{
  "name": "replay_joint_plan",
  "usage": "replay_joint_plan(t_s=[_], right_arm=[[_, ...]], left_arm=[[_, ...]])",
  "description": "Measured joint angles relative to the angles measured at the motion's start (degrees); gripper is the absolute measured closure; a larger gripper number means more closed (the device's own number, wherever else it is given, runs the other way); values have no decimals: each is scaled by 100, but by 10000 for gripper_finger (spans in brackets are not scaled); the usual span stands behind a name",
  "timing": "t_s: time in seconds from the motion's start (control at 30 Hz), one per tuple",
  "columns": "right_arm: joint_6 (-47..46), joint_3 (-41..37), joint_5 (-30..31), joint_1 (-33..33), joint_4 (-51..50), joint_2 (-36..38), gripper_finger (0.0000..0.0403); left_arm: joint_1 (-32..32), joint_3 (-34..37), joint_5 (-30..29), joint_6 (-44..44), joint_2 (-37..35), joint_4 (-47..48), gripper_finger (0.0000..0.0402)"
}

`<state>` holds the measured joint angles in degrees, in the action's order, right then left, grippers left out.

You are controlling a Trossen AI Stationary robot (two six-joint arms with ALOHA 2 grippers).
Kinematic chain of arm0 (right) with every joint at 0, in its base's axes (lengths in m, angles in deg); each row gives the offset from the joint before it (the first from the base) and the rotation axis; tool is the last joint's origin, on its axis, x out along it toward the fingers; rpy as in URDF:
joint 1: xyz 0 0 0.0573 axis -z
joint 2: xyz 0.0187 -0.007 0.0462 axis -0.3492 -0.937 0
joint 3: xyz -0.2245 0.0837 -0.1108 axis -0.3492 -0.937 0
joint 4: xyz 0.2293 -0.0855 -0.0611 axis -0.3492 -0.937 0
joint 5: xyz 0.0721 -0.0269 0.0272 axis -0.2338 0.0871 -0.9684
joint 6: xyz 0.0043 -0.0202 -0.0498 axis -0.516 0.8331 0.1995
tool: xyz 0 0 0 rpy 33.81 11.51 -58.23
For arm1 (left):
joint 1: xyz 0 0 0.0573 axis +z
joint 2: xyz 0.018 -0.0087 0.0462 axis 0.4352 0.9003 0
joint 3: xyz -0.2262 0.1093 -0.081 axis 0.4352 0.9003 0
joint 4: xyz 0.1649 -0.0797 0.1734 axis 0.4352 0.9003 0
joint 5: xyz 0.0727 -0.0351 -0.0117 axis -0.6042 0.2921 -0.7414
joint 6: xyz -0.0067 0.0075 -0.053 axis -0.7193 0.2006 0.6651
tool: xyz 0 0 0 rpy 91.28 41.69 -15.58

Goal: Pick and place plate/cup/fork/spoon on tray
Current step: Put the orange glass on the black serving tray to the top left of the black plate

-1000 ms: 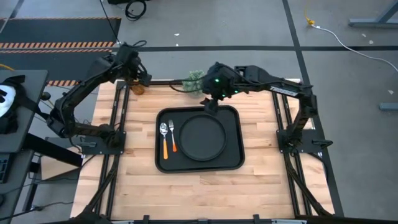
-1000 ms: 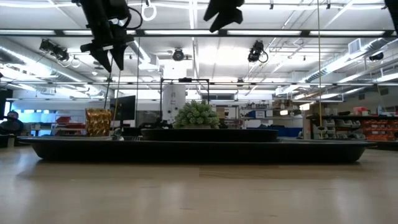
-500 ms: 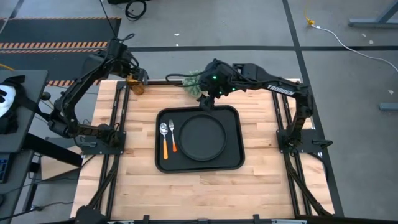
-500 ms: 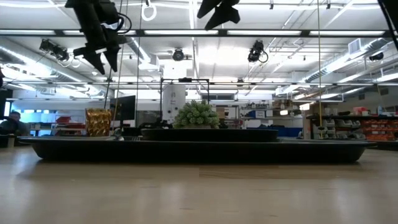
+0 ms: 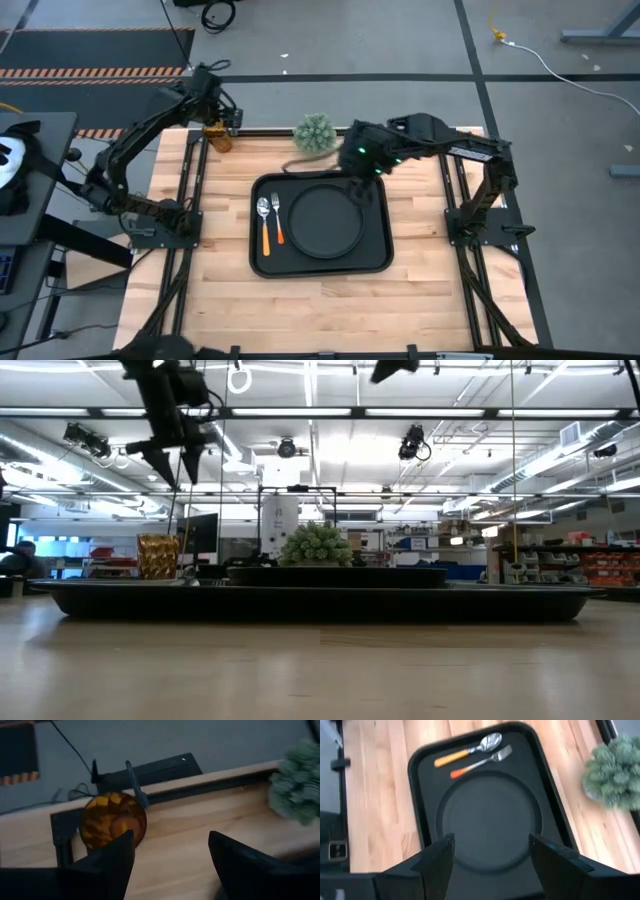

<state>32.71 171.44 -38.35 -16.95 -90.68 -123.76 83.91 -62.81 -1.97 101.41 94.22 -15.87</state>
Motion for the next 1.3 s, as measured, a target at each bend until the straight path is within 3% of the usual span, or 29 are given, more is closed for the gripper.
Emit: replay_joint_plan(t_s=[0.3, 0.53, 0.97, 1.13, 1.3], right_arm=[[-538, 0, 417, -884, -910, 842, 143], [-712, -88, 618, -1389, -1269, 1532, 143], [-596, -98, 1144, -1240, -1267, 2030, 143], [-246, -101, 1053, -1036, -1238, 1973, 143], [45, -101, 1038, -845, -1249, 1912, 143]], left_arm=[[-183, 2, -788, 539, 1137, -251, 143], [-4, 2, -827, 939, 1680, -128, 143], [344, 2, -657, 1099, 2679, 0, 151], [463, 2, -520, 928, 2843, 74, 210], [423, 2, -566, 557, 2834, 136, 328]])
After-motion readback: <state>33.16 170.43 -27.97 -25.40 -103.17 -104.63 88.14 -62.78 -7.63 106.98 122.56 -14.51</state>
